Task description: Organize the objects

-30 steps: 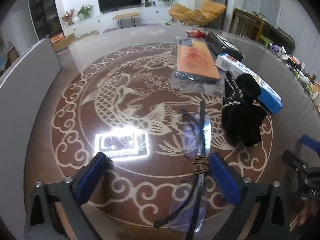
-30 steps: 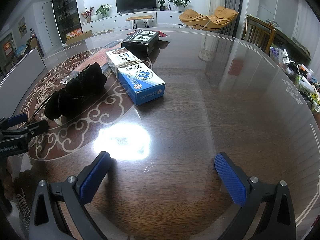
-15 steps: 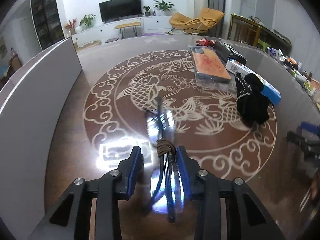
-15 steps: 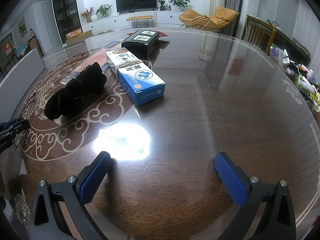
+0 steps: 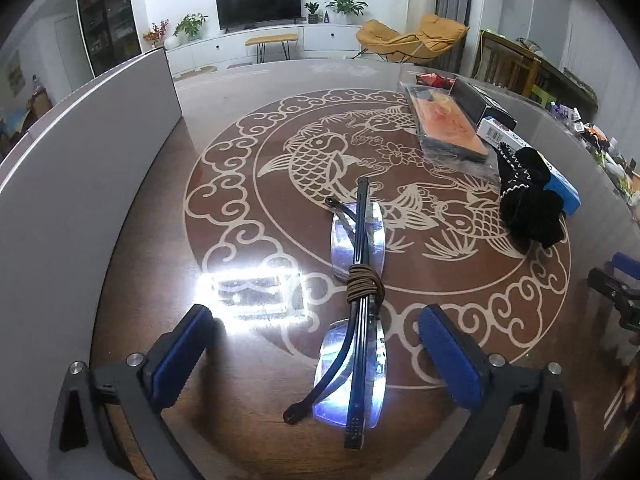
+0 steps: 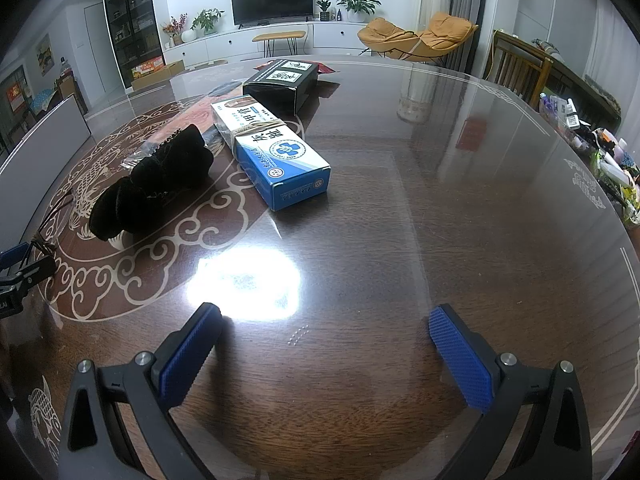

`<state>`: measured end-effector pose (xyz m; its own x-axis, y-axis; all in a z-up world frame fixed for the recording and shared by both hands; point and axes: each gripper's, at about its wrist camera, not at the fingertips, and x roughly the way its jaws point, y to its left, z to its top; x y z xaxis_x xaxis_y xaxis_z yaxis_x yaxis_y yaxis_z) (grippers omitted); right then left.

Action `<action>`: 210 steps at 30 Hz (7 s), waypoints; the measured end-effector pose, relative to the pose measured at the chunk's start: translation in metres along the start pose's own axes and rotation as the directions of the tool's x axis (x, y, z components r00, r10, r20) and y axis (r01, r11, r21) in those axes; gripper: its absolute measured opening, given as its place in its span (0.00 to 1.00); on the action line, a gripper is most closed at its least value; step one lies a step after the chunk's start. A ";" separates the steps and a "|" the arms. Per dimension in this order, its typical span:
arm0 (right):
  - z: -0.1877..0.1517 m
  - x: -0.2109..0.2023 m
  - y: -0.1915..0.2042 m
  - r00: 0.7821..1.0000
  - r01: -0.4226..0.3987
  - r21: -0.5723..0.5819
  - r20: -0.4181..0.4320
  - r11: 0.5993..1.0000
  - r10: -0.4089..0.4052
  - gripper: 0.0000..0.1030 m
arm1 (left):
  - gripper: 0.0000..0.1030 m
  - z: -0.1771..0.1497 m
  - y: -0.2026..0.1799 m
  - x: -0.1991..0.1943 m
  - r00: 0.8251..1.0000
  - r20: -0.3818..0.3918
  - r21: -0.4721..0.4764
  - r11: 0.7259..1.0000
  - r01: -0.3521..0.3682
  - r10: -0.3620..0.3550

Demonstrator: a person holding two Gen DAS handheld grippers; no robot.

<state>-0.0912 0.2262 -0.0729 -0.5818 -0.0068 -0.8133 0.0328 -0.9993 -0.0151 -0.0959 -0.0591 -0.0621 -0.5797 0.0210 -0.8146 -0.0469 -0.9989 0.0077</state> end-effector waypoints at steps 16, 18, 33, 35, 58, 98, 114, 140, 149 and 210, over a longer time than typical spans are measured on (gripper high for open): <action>0.007 0.002 0.003 0.996 0.001 0.010 -0.085 1.000 0.000 1.00 | 1.00 -0.001 0.000 -0.001 1.000 0.000 -0.009 1.000 0.001 -0.001; 0.019 -0.004 0.013 0.993 -0.057 0.046 -0.096 0.997 0.062 0.99 | 1.00 0.000 -0.001 -0.001 0.999 -0.033 0.007 1.000 0.010 -0.010; 0.071 -0.002 0.103 0.961 -0.268 0.024 -0.065 0.963 0.269 0.35 | 0.12 -0.019 0.005 -0.055 0.970 0.120 -0.021 0.976 0.215 -0.211; 0.062 -0.026 0.099 0.958 -0.284 -0.012 -0.036 0.959 0.283 0.35 | 0.12 -0.027 0.010 -0.073 0.960 0.154 -0.044 0.970 0.241 -0.232; 0.073 -0.127 0.408 0.680 -0.730 -0.244 -0.180 0.638 0.710 0.75 | 0.75 -0.087 0.257 -0.194 0.946 0.041 -0.462 0.845 -0.268 0.322; 0.052 -0.010 0.023 0.995 -0.073 -0.235 0.054 0.969 0.088 0.95 | 1.00 -0.028 -0.046 -0.013 1.000 -0.010 -0.047 0.999 -0.025 0.025; 0.090 0.049 0.046 0.977 -0.208 -0.246 -0.107 0.947 0.187 0.42 | 1.00 -0.028 -0.045 -0.014 1.000 -0.009 -0.046 0.999 -0.024 0.023; -0.017 -0.024 -0.002 0.979 -0.194 -0.138 0.044 0.971 0.201 0.42 | 1.00 0.186 -0.144 0.128 0.961 -0.244 0.255 0.948 0.190 -0.127; -0.019 -0.026 0.008 0.988 -0.140 -0.177 0.043 0.974 0.149 0.43 | 0.73 0.185 -0.115 0.116 0.987 -0.108 0.119 0.984 0.134 -0.122; -0.008 -0.009 0.013 0.995 -0.104 -0.145 -0.008 0.984 0.104 1.00 | 1.00 -0.013 -0.058 -0.007 0.998 -0.007 0.063 0.996 0.062 -0.061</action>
<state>-0.0789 0.2137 -0.0708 -0.5689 -0.1104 -0.8150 0.2106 -0.9775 -0.0146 -0.0784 -0.0020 -0.0640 -0.5697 0.0820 -0.8178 -0.1342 -0.9909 -0.0059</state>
